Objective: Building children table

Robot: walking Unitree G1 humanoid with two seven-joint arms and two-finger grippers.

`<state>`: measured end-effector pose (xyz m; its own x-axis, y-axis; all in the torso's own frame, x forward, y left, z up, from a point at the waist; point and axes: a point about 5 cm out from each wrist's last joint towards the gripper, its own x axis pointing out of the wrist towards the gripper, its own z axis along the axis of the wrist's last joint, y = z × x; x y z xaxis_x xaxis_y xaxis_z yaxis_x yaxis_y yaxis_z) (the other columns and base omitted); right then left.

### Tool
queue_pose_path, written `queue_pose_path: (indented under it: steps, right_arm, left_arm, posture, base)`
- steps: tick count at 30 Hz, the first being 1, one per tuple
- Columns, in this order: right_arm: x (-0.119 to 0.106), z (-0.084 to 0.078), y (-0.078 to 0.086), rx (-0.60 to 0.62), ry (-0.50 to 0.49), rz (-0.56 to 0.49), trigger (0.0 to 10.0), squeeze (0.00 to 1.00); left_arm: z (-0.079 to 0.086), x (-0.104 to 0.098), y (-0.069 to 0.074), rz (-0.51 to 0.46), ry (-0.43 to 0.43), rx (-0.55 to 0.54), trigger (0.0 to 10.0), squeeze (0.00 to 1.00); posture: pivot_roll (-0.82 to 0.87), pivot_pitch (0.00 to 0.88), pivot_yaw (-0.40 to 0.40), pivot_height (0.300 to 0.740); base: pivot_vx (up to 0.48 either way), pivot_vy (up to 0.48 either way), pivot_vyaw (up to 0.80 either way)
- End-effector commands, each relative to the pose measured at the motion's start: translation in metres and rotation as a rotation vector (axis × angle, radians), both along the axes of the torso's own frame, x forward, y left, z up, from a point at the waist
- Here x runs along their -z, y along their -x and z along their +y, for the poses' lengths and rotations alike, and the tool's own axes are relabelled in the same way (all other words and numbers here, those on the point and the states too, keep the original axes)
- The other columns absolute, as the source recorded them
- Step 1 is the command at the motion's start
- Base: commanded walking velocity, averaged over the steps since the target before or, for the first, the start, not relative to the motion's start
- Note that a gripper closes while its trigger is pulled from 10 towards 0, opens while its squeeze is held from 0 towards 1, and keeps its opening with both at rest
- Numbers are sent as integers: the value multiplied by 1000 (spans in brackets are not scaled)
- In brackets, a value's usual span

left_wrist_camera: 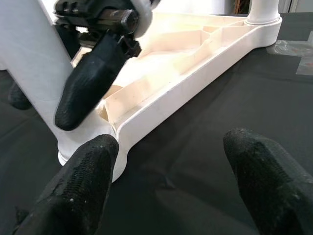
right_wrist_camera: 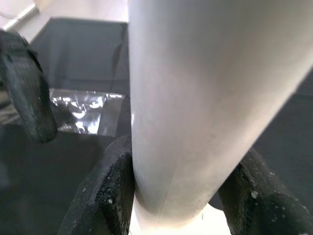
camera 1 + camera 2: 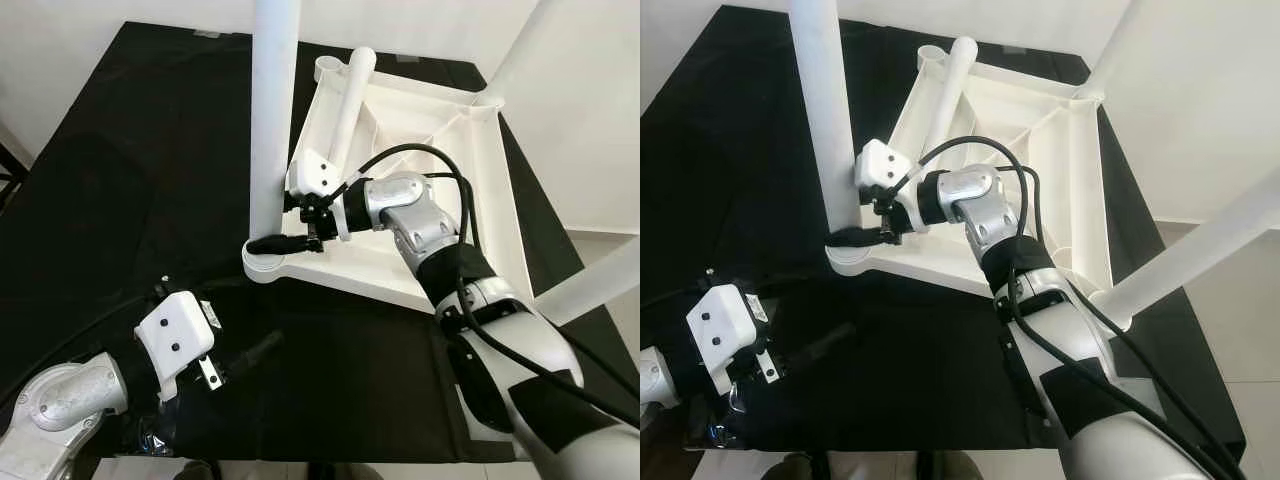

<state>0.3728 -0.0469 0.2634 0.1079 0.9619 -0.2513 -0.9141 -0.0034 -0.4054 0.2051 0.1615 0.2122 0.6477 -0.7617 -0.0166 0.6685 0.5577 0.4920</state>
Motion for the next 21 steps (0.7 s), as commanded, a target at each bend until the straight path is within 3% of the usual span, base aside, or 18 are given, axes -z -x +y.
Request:
queue_pose_path:
  steps: [1,3,10,12,14,15,16,17,18,21]
  right_arm:
    - [4,-4,0,6,-40,1,0,0]
    - [4,-4,0,6,-40,1,0,0]
    - [24,-21,4,116,-196,8,0,0]
    - [36,-21,6,235,-233,4,0,0]
    - [52,-20,-1,682,-338,-30,0,0]
    - [74,-27,9,889,-312,-6,0,0]
    - [91,-28,25,942,-270,4,0,0]
    - [91,-28,25,942,-270,4,0,0]
    - [104,-26,39,929,-221,23,0,0]
    - [97,-29,41,940,-225,-35,0,0]
  left_arm:
    - [-2,1,4,14,-15,15,10000,0]
    - [-2,1,4,14,-15,15,10000,0]
    - [-3,2,3,15,-12,20,10000,0]
    - [-3,3,3,15,-11,21,10000,0]
    - [-2,3,2,15,-12,20,10000,0]
    - [-1,2,2,12,-10,19,10000,0]
    - [0,1,1,10,-8,18,10000,0]
    - [0,1,1,10,-8,18,10000,0]
    - [0,2,1,11,-11,19,10000,0]
    - [0,2,0,8,-4,21,10000,0]
  posture:
    - [165,279,-159,740]
    - [165,279,-159,740]
    - [148,270,-156,740]
    - [142,263,-166,740]
    - [134,257,-166,740]
    - [131,261,-155,740]
    - [131,261,-155,740]
    - [131,261,-155,740]
    - [132,247,-152,740]
    - [123,236,-147,740]
  base:
    - [0,0,0]
    - [0,0,0]
    - [0,0,0]
    - [0,0,0]
    - [0,0,0]
    - [0,0,0]
    - [0,0,0]
    - [0,0,0]
    - [0,0,0]
    - [0,0,0]
